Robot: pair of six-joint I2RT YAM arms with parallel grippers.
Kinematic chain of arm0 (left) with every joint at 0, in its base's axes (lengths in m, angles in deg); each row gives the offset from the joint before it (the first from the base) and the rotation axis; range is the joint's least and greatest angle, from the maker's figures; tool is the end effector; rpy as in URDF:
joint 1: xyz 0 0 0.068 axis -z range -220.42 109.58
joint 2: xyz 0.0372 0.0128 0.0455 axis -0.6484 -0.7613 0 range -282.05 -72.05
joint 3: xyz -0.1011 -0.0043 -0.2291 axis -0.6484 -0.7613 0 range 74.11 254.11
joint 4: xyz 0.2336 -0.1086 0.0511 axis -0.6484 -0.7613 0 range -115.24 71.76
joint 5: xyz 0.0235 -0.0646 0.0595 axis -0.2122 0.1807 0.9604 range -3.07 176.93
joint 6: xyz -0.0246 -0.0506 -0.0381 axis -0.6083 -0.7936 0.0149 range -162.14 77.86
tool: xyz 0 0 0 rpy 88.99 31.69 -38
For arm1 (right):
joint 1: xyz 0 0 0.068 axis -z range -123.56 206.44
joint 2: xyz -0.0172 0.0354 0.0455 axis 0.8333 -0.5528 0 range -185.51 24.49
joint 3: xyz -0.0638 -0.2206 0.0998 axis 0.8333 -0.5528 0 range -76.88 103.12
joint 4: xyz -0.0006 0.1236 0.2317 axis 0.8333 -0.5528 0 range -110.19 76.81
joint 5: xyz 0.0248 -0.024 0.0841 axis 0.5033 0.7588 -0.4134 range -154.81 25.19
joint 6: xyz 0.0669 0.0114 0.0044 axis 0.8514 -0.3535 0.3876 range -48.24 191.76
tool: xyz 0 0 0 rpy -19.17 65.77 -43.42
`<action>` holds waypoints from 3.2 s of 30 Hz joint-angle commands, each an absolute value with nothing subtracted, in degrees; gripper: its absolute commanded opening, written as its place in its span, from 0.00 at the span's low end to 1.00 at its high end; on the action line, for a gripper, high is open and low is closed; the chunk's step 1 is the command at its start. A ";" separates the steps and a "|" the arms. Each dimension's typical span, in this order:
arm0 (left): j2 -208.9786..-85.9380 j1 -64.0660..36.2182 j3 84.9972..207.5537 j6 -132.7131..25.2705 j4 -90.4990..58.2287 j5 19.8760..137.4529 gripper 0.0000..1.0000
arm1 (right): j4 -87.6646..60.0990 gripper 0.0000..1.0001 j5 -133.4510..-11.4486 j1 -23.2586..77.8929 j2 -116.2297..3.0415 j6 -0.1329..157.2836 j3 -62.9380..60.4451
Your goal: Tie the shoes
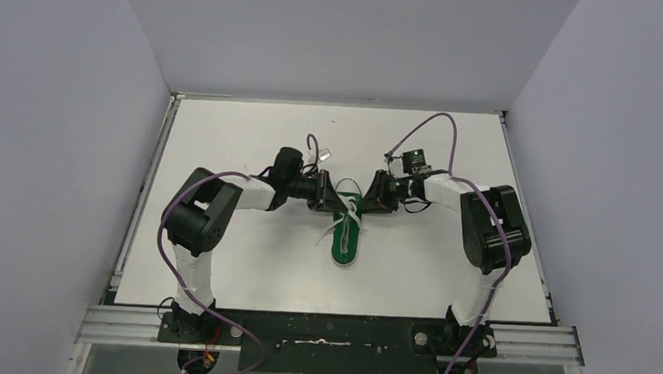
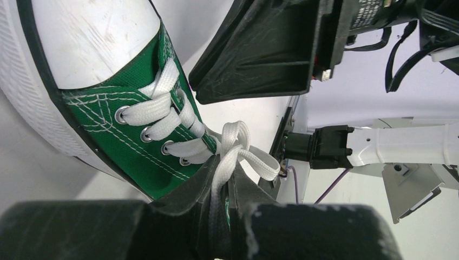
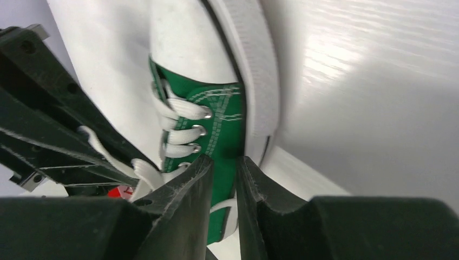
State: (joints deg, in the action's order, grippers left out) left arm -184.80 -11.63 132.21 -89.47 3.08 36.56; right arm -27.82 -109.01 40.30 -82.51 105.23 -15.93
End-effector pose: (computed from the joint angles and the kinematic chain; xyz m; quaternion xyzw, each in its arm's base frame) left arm 0.3262 -0.2274 0.1097 0.0711 0.8187 -0.5596 0.1073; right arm 0.3351 0.1366 0.1095 0.0409 0.9005 0.4288 0.0602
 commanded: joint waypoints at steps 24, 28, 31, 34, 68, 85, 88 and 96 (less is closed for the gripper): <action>-185.25 -11.68 134.93 -86.88 2.45 35.52 0.06 | -16.72 0.25 -113.72 34.20 -74.07 110.86 -18.66; -185.25 -11.77 134.68 -86.88 2.57 35.50 0.06 | -13.63 0.20 -114.71 34.61 -74.13 115.58 -19.44; -185.09 -11.77 134.68 -86.97 2.76 35.31 0.06 | -14.14 0.16 -113.15 35.29 -73.27 116.24 -20.86; -185.07 -11.92 134.56 -87.01 2.79 35.27 0.06 | -13.64 0.09 -112.59 36.02 -72.94 117.77 -22.43; -184.99 -12.11 134.28 -88.80 5.16 34.80 0.03 | -4.89 0.20 -112.99 34.62 -72.63 123.76 -27.17; -183.29 -12.12 132.90 -90.20 6.98 35.69 0.04 | -7.58 0.00 -110.64 33.63 -71.28 121.76 -27.37; -181.91 -12.34 131.75 -89.22 5.94 36.51 0.08 | -12.54 0.00 -108.35 33.74 -69.50 118.34 -25.52; -177.63 -13.97 127.91 -86.57 4.14 37.87 0.45 | -21.75 0.00 -105.95 33.77 -67.82 110.81 -21.98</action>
State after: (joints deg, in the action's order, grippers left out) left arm -182.31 -12.81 128.83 -88.71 2.12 37.17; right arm -17.46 -107.70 34.20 -70.58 115.68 -24.76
